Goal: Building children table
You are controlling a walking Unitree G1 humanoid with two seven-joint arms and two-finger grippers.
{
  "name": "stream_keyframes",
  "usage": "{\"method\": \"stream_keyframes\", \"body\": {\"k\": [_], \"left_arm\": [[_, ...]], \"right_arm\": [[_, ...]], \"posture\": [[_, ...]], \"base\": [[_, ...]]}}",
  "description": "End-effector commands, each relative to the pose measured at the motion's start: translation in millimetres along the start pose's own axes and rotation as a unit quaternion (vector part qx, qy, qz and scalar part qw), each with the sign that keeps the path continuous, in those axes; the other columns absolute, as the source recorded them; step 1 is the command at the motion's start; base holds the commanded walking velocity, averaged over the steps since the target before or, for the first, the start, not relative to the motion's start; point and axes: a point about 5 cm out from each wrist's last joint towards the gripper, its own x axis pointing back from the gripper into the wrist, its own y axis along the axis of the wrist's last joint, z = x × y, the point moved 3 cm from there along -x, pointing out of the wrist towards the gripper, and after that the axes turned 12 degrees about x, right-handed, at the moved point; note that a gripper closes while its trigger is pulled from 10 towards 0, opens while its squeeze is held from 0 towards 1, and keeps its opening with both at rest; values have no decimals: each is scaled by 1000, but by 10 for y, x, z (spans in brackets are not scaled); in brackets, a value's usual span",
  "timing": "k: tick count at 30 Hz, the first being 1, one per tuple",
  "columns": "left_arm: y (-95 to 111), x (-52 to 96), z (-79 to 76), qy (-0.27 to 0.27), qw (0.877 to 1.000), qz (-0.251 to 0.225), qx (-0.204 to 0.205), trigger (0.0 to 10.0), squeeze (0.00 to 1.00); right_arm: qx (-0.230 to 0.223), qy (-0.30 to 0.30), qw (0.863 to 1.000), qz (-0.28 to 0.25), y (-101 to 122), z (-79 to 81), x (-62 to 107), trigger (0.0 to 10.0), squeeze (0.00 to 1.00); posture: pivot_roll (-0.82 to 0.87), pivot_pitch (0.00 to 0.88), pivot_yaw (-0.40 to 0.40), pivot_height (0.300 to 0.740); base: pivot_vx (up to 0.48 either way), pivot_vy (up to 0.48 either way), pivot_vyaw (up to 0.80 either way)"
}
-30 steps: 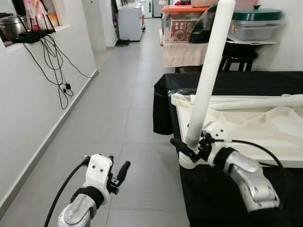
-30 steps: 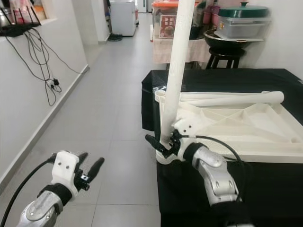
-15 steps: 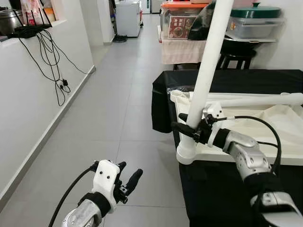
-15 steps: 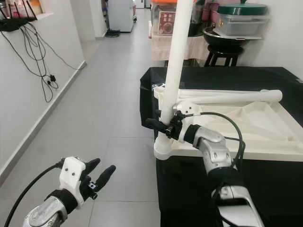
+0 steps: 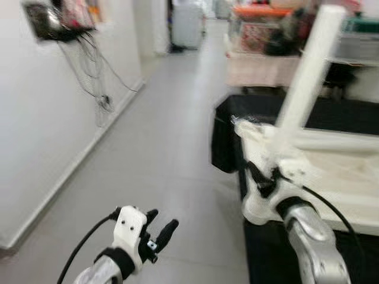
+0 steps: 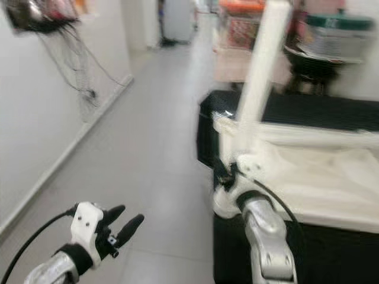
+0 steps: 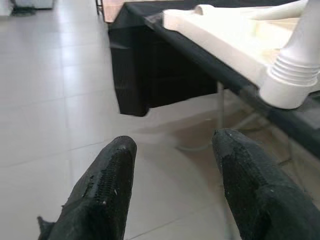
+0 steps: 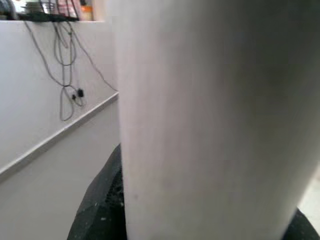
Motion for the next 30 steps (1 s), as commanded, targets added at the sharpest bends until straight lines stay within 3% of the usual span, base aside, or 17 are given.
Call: {"method": "stream_keyframes", "body": {"k": [1,6,7,9,10,11,12,14,16,19,20,22,24,25,26,28,30], "left_arm": [[21,-1,21,-8,1000,1,-7,10000,0],[24,-3,46,-1,1000,1,-15,10000,0],[22,-7,51,3,1000,0,-16,10000,0],[20,-10,54,5,1000,0,-16,10000,0],[20,-15,54,5,1000,0,-17,10000,0],[20,-15,54,5,1000,0,-17,10000,0],[21,-18,52,4,1000,0,-18,10000,0],[23,-24,49,3,1000,0,-19,10000,0],[26,-41,40,0,1000,-1,-19,10000,0],[26,-50,37,-2,1000,-1,-19,10000,0],[27,-59,35,-4,1000,-1,-18,10000,0],[27,-67,33,-6,1000,-1,-18,10000,0],[27,-67,33,-6,1000,-1,-18,10000,0],[28,-97,-1,-19,1000,-1,-17,10000,0],[28,-97,-1,-19,1000,-1,-17,10000,0],[47,-133,-67,-48,999,-6,-8,10000,0],[47,-133,-67,-48,999,-6,-8,10000,0]], "right_arm": [[63,-86,986,129,-549,-435,123,0,0],[77,-132,981,116,-432,-581,-3,0,0],[83,-134,981,116,-400,-591,-48,10000,0],[87,-137,979,121,-373,-583,-55,10000,0],[96,-122,981,121,-327,-523,-67,10000,525],[96,-122,981,121,-327,-523,-67,10000,525],[92,-108,983,120,-284,-445,-60,10000,1000],[74,-79,987,116,-250,-351,-87,10000,1000],[2,-26,997,68,-100,-206,-220,10000,1000],[-19,47,998,22,47,-67,-301,10000,1000],[-22,107,994,-17,173,17,-354,10000,0],[-16,167,985,-49,281,89,-385,10000,0],[-16,167,985,-49,281,89,-385,10000,0],[-4,243,968,-59,298,140,-434,10000,0],[-4,243,968,-59,298,140,-434,10000,0],[-27,345,937,-45,208,205,-460,10000,0],[-27,345,937,-45,208,205,-460,10000,0]], "posture": [[10,0,-2,740],[15,0,7,740],[18,0,6,740],[18,0,6,740],[17,0,5,740],[17,0,5,740],[16,0,5,740],[20,0,3,740],[20,0,2,740],[24,0,1,740],[21,0,1,740],[21,0,1,740],[21,0,1,740],[27,0,-16,740],[27,0,-16,740],[27,0,-19,740],[27,0,-19,740]], "base": [[0,0,0],[0,0,0],[0,0,0],[0,0,0],[0,0,0],[0,0,0],[0,0,0],[0,0,0],[0,0,0],[0,0,0],[0,0,0],[0,0,0],[0,0,0],[0,0,0],[0,0,0],[0,0,0],[0,0,0]]}}
